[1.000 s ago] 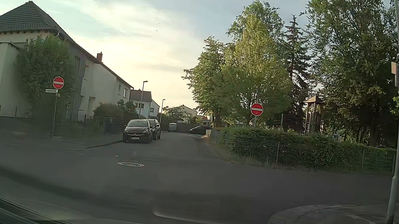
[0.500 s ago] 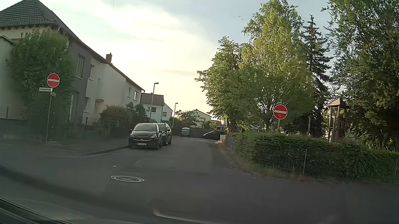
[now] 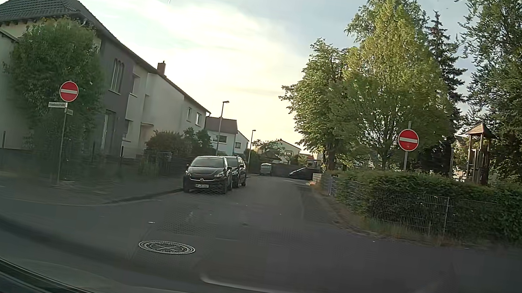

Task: Follow the waypoints while adhering to traffic rules and regulations

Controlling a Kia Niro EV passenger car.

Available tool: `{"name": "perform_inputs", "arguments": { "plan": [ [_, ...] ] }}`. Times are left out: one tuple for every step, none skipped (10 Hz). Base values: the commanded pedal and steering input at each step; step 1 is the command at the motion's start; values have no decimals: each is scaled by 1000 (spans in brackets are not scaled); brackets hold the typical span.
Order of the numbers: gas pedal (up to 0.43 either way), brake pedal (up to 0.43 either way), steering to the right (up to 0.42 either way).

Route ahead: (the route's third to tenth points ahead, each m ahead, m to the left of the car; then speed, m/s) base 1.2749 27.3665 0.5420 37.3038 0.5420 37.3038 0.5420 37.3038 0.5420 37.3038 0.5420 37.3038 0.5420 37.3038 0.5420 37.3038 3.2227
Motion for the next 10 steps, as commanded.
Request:
{"name": "perform_inputs", "arguments": {
  "plan": [
    [0,274,-176],
    [0,268,-181],
    [0,256,-194],
    [0,207,-215],
    [0,189,-245],
    [0,177,-283],
    [0,128,-315],
    [0,61,-359],
    [0,30,-403],
    [0,30,-442]
  ]
}}
